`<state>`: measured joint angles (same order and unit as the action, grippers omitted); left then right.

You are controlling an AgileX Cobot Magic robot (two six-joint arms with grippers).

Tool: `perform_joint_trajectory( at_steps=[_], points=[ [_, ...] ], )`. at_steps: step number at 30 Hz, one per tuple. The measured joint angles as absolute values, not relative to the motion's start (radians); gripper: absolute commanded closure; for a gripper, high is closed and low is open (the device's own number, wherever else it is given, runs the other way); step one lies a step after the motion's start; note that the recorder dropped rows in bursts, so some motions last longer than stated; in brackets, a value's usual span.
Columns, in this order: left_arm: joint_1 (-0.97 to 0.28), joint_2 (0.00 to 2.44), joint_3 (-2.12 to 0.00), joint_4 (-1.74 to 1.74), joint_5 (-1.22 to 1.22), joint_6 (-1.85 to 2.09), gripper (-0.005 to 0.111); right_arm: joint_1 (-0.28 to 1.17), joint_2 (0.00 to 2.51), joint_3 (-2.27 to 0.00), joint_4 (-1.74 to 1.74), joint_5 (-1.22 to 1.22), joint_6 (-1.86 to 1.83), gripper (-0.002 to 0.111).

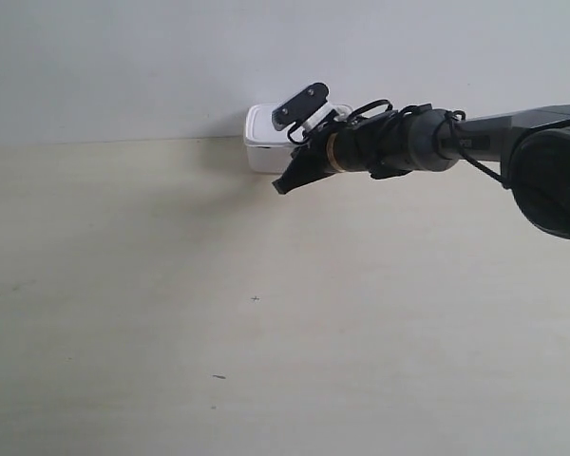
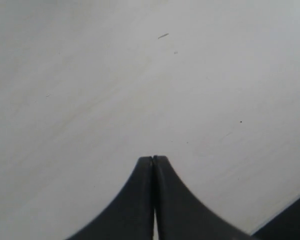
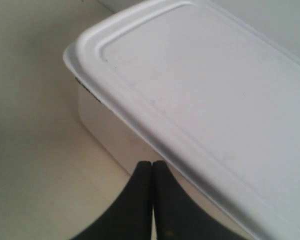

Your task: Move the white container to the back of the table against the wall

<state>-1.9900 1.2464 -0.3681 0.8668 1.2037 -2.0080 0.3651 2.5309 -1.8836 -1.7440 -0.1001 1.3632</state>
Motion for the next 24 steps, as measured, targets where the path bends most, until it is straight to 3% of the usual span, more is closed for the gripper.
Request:
perform_joint_trajectory(
  at_steps=[24],
  points=[
    [-2.018, 1.246, -0.368, 0.852, 1.206, -2.035, 0.107, 0.369, 2.531, -1.884, -1.744, -0.03, 1.33, 0.108]
  ],
)
